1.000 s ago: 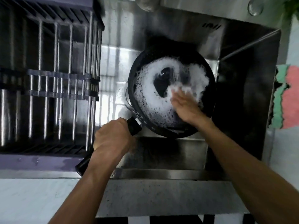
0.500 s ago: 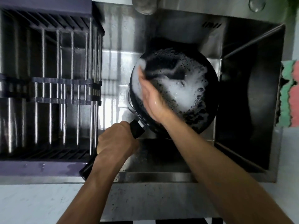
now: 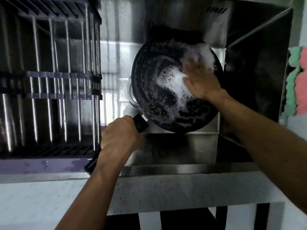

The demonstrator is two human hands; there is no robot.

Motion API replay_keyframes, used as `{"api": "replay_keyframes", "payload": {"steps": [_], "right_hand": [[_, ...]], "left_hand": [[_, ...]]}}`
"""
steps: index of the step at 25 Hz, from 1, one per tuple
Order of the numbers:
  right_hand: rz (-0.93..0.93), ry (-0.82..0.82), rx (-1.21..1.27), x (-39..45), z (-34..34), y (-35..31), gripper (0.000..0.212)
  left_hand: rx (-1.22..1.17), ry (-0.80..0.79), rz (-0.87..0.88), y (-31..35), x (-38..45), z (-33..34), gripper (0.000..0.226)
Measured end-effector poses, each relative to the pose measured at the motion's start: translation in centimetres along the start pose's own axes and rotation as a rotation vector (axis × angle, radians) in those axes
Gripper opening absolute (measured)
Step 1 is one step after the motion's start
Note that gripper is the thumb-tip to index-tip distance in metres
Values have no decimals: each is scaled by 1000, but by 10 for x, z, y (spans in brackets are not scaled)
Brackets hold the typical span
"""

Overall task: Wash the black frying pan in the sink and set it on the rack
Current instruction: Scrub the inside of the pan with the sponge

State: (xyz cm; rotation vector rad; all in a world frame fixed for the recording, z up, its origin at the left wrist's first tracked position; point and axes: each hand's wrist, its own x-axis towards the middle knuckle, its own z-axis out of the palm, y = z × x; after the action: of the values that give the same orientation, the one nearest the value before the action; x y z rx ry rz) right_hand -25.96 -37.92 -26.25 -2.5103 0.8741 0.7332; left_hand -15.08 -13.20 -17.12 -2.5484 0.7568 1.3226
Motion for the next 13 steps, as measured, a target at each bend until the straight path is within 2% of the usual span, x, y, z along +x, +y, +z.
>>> {"api": "replay_keyframes", "payload": {"steps": [2, 3, 5, 6, 8, 10, 11, 12, 13], "right_hand": [[212, -210, 95, -55, 24, -5, 64], [192, -331, 278, -72, 36, -36, 66], [52, -311, 517, -53, 49, -81, 69], [8, -274, 494, -32, 40, -78, 66], [64, -181, 281, -7, 24, -29, 60], [126, -197, 138, -40, 33, 2, 59], [90, -243, 123, -61, 47, -9, 56], [-32, -335, 220, -77, 56, -42, 50], [-123, -350, 391, -71, 60, -74, 45]], "left_hand": [[-20, 7, -6, -1, -2, -2, 28], [-20, 18, 0, -1, -3, -2, 28], [-8, 36, 11, 0, -3, 0, 28], [0, 39, 9, 0, -2, 1, 28], [11, 43, -4, 0, 1, 4, 29], [-6, 31, 1, 0, -1, 1, 30], [-12, 34, 5, 0, -2, -1, 30], [-7, 34, 6, -1, -3, -1, 31], [4, 31, 9, -1, -4, -1, 32]]}}
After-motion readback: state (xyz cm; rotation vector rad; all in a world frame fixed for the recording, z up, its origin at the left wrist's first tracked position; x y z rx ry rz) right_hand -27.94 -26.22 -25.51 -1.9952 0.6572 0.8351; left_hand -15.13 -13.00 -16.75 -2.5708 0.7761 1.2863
